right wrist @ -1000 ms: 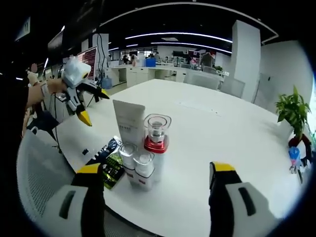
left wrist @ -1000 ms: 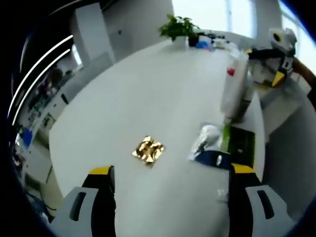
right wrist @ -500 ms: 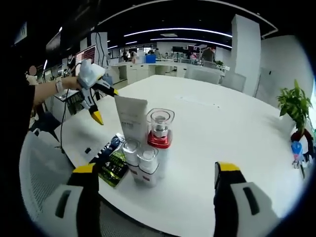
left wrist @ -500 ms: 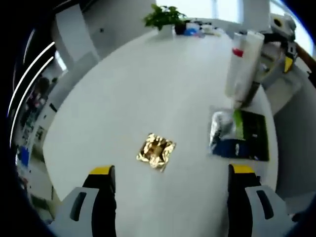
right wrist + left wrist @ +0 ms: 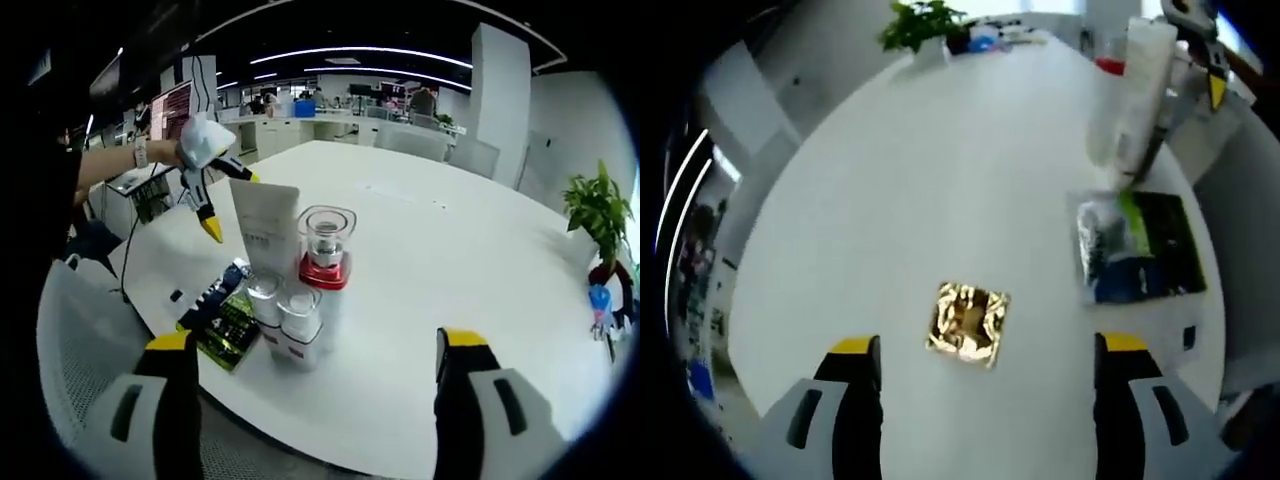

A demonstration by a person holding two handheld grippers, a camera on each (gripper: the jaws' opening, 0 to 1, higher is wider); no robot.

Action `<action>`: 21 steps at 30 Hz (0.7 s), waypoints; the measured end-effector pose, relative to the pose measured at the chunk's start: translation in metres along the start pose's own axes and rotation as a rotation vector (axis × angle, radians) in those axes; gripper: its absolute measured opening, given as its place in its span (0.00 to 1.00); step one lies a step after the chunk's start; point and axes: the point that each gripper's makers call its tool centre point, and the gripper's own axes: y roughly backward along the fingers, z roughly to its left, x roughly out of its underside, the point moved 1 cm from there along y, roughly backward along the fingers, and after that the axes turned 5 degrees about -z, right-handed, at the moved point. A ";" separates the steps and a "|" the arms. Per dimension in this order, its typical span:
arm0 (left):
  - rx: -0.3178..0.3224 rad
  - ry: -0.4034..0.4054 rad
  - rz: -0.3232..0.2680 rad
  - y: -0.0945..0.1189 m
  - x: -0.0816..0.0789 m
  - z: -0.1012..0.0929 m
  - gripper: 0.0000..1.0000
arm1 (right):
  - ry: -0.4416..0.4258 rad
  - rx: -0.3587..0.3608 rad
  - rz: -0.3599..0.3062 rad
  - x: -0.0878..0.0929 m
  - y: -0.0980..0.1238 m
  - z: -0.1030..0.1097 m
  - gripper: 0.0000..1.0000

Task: Arrange the skincare products in the storage area until every visible bottle or jar stands upright without overlapping.

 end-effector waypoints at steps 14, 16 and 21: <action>0.098 -0.035 0.033 -0.022 0.002 0.011 0.63 | 0.019 0.001 0.006 -0.001 -0.001 -0.002 0.99; 0.120 -0.040 0.036 -0.026 0.002 0.009 0.59 | 0.018 0.003 0.005 -0.001 -0.001 -0.003 0.99; 0.150 -0.043 0.057 -0.035 0.004 0.009 0.54 | 0.026 0.003 0.009 -0.002 -0.001 -0.004 0.99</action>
